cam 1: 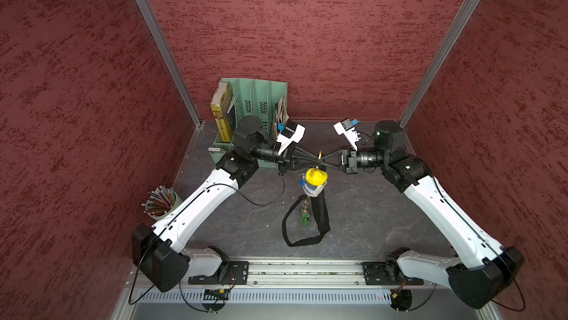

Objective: Remove the decoration from the bag
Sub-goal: Remove the decoration item from the bag.

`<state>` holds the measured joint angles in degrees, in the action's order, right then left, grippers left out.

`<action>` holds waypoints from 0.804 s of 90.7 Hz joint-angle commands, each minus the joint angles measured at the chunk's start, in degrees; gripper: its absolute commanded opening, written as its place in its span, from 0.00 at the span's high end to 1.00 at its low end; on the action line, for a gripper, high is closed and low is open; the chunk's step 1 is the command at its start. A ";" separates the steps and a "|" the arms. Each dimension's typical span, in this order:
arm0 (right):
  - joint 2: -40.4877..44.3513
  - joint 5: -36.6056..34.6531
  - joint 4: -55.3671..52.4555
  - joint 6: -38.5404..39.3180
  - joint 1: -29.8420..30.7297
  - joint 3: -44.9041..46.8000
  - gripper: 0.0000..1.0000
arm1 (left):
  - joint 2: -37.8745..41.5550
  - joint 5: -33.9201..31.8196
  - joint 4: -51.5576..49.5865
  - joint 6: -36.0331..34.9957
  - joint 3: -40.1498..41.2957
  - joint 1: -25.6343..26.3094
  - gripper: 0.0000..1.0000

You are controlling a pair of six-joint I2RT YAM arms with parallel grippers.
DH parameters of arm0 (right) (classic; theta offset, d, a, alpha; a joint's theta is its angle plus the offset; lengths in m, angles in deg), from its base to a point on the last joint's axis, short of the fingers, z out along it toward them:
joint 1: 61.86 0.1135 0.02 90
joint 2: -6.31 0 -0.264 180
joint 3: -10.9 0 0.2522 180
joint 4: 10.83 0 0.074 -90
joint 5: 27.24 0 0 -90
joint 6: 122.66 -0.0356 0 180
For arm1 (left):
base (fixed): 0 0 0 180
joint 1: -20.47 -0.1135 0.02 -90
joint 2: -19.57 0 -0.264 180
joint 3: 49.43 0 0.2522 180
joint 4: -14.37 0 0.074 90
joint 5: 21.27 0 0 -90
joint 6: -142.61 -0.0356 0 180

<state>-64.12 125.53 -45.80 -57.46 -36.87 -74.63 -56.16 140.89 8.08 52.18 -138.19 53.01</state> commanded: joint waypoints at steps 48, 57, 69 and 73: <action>-0.18 -3.98 -3.99 3.92 0.70 -1.37 1.00 | 2.49 -6.20 1.61 3.83 0.44 -1.03 1.00; -0.07 -4.49 -4.18 3.99 0.69 -1.67 1.00 | 3.09 -8.14 0.29 4.04 0.02 -1.35 1.00; 0.91 -6.26 -5.39 4.73 0.69 -2.67 1.00 | 3.39 -12.24 -1.61 4.59 -1.42 -1.91 1.00; 1.35 -7.21 -6.24 5.14 0.75 -3.15 1.00 | 3.32 -14.86 -2.90 5.51 -2.21 -2.22 1.00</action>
<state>-64.97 120.65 -51.31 -54.05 -36.76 -74.63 -53.82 132.21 8.23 55.87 -138.01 51.63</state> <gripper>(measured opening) 0.063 0.100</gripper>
